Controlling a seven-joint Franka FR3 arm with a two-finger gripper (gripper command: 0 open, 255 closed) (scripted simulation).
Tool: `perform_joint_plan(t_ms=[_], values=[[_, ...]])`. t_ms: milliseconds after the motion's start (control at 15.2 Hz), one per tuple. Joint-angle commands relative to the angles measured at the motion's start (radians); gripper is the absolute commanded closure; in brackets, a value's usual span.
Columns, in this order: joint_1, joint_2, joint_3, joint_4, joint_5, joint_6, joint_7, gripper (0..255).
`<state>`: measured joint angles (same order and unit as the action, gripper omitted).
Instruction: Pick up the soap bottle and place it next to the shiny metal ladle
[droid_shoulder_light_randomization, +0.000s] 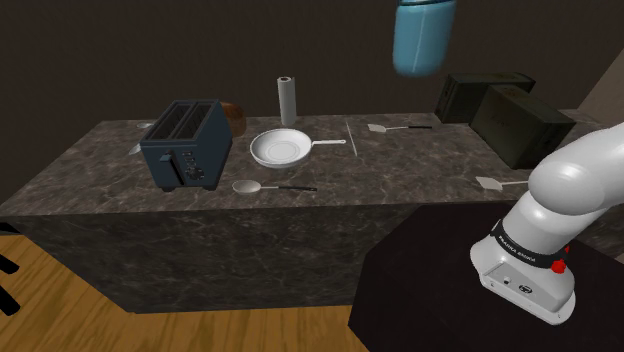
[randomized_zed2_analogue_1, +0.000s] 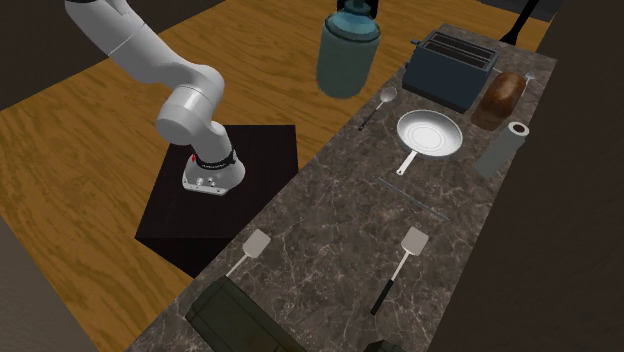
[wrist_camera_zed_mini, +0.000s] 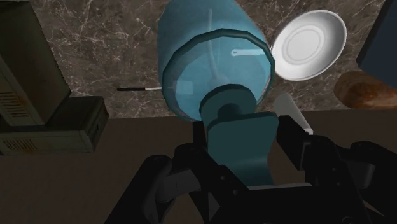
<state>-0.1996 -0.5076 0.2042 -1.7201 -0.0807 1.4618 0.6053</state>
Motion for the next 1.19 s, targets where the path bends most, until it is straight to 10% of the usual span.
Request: perform_joint_plan(t_ms=[0, 462, 1122], values=[[0.008, 0.009, 0.044, 0.011, 0.008, -0.007, 0.053, 255], [0.031, 0.092, 0.221, 0.121, 0.015, -0.055, 0.252, 255], [0.049, 0.008, 0.204, -0.097, 0.041, 0.083, 0.255, 255]])
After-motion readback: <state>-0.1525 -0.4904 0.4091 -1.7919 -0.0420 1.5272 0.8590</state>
